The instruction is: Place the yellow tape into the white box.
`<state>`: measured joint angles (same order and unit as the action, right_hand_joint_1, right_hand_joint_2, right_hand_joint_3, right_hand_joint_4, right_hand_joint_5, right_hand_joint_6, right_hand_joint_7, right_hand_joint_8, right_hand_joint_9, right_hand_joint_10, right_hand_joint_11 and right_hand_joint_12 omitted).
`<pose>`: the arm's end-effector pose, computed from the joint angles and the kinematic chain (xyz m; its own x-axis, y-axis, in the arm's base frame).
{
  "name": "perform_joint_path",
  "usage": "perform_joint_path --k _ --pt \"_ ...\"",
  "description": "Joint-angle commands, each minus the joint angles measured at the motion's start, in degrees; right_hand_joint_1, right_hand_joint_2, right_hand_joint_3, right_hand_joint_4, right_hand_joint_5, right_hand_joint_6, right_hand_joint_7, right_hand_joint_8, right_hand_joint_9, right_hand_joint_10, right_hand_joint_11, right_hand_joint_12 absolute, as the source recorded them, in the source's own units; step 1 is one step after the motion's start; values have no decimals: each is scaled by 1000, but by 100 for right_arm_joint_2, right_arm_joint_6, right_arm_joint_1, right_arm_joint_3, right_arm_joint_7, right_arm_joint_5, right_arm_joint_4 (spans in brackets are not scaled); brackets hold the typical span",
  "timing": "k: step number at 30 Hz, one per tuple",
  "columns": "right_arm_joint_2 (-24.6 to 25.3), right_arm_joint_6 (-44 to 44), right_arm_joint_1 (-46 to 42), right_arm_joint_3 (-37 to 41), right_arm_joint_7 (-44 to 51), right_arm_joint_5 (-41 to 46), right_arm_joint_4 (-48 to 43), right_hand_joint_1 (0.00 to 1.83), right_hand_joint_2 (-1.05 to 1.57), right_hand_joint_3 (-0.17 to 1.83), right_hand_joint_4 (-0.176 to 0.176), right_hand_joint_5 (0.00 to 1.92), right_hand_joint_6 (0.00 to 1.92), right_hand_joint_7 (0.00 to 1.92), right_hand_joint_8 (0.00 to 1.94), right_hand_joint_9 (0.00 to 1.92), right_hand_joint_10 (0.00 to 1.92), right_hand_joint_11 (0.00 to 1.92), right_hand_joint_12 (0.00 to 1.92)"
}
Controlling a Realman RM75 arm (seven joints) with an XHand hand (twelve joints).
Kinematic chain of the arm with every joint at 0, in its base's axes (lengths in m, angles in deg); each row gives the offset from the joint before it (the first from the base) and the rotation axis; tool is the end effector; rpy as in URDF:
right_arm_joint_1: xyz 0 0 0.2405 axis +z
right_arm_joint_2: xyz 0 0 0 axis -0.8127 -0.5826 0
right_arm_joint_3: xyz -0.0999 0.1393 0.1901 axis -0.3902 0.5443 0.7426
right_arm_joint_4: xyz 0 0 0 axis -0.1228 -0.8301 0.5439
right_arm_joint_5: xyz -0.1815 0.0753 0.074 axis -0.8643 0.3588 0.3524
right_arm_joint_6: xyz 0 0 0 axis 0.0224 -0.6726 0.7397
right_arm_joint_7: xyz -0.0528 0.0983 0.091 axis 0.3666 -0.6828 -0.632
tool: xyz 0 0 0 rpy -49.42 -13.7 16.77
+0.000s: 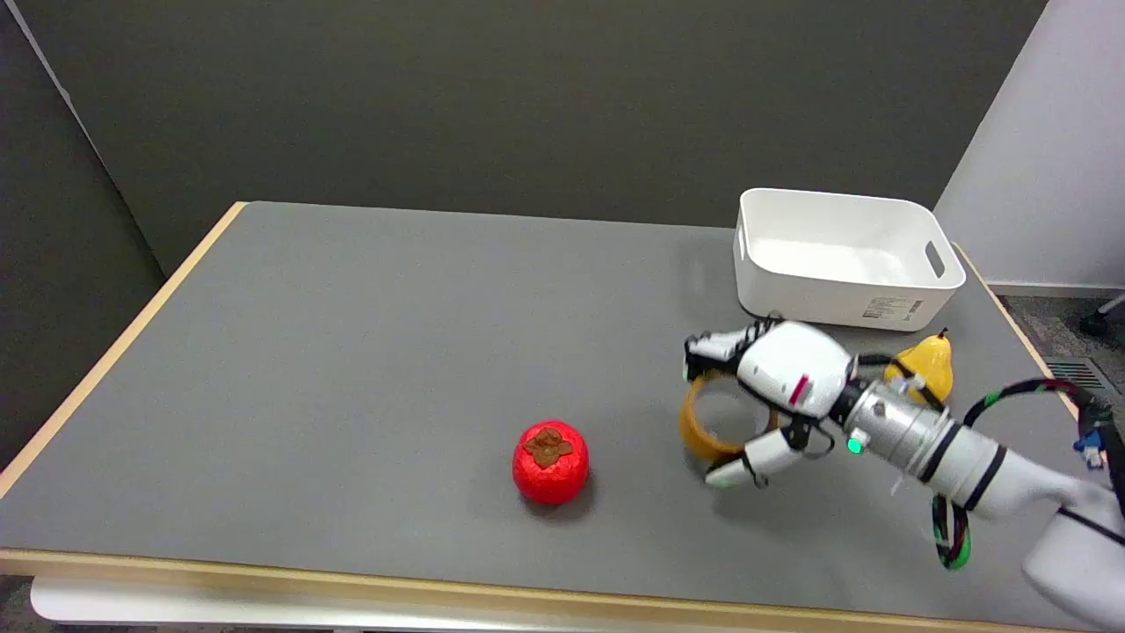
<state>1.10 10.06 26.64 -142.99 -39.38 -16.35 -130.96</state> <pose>-0.2504 -0.2433 0.3679 0.9975 -0.0453 -0.0534 0.0328 -0.3717 0.9278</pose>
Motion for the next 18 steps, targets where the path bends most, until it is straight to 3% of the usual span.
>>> perform_joint_path --k 1,10,12,18 --pt "-402 376 1186 1291 41 207 -552 1173 977 589 -87 639 1500 855 1508 868 1513 835 1920" --pt "-231 400 2533 1395 1622 207 231 1180 949 628 -83 657 1496 874 1489 879 1513 868 1921" --pt "-141 400 3011 1172 2019 207 744 1184 1065 431 -169 677 1503 737 1517 896 1462 855 1921" --pt "103 618 4287 509 2277 242 2556 1184 1074 413 -176 683 1501 728 1515 901 1445 860 1917"
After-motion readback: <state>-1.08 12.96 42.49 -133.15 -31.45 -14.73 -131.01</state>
